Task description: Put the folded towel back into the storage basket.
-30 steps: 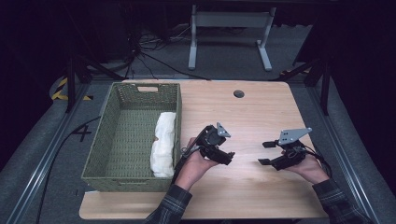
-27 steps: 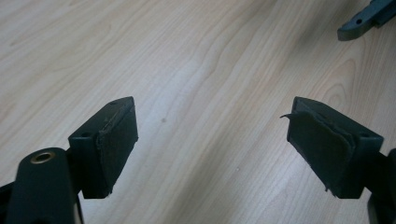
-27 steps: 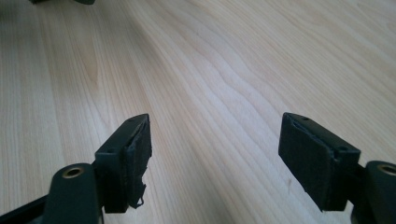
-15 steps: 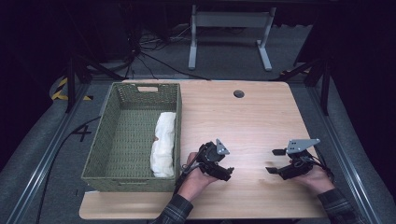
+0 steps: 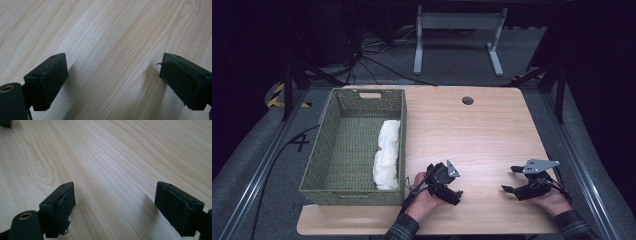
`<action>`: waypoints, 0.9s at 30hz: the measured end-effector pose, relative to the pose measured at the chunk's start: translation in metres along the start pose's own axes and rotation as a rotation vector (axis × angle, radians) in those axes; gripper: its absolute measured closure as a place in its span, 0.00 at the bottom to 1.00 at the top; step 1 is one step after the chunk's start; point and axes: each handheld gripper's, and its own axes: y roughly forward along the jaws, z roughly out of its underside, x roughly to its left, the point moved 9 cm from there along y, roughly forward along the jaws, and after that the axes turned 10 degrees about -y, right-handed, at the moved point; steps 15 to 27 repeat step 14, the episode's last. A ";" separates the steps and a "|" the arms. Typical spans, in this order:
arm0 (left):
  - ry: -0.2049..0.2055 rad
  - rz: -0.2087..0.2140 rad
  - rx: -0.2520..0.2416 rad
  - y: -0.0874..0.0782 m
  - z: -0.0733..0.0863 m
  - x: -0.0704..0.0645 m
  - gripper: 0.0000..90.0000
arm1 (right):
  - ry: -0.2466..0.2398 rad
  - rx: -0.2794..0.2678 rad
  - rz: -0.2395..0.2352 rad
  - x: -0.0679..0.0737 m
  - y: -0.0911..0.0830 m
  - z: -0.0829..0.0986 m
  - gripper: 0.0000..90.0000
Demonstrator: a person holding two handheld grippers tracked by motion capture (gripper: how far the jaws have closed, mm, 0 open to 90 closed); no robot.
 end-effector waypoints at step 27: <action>0.037 0.037 -0.030 0.003 0.003 -0.002 0.00 | 0.022 -0.031 -0.012 -0.001 0.003 0.002 0.16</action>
